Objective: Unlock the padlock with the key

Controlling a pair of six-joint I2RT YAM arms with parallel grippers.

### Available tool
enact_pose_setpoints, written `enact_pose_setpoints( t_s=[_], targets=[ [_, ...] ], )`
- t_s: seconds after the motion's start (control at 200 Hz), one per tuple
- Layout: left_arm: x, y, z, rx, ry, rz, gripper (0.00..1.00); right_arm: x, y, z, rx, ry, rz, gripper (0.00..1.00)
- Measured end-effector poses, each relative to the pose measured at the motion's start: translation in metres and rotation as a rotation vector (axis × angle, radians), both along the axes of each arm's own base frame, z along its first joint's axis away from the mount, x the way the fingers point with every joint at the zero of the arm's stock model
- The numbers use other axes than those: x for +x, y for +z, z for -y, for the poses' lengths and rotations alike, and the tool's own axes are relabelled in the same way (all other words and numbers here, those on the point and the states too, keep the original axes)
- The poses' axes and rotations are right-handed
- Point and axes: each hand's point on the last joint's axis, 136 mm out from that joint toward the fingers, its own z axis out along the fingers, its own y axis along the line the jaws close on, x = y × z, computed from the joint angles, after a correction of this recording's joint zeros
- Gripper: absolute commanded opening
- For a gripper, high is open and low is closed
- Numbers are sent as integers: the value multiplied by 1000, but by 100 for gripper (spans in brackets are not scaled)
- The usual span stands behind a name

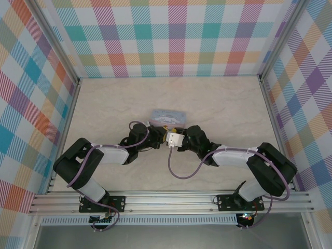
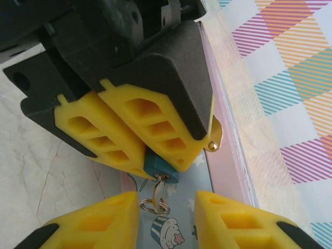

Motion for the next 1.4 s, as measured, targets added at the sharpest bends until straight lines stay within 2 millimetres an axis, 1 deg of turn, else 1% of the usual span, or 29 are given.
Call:
enact_pose_setpoints(
  t_s=[0.065,0.175,0.235,0.5,0.725,0.815,0.945,1.225,1.4],
  targets=[
    [0,0,0,0,0,0,0,0,-2,-1,-5,-2,-2,28],
    [0,0,0,0,0,0,0,2,-9,-2,-16,-8,-14,19],
    [0,0,0,0,0,0,0,3,-12,-1,-20,-12,-16,17],
    [0,0,0,0,0,0,0,6,-10,-1,1,-35,-22,14],
    [2,0,-2,0,8,2,0,8,-9,-6,32,-50,-60,0],
    [3,0,-3,0,11,3,0,8,-9,-7,46,-60,-93,0],
    [2,-1,-3,5,11,-4,0,6,-11,-9,80,-77,-184,0],
    [2,0,-3,1,-1,0,0,1,-10,-9,267,-106,-559,0],
    [-2,-3,-2,6,-15,-7,0,-3,-12,-8,314,-126,-656,0]
  ],
)
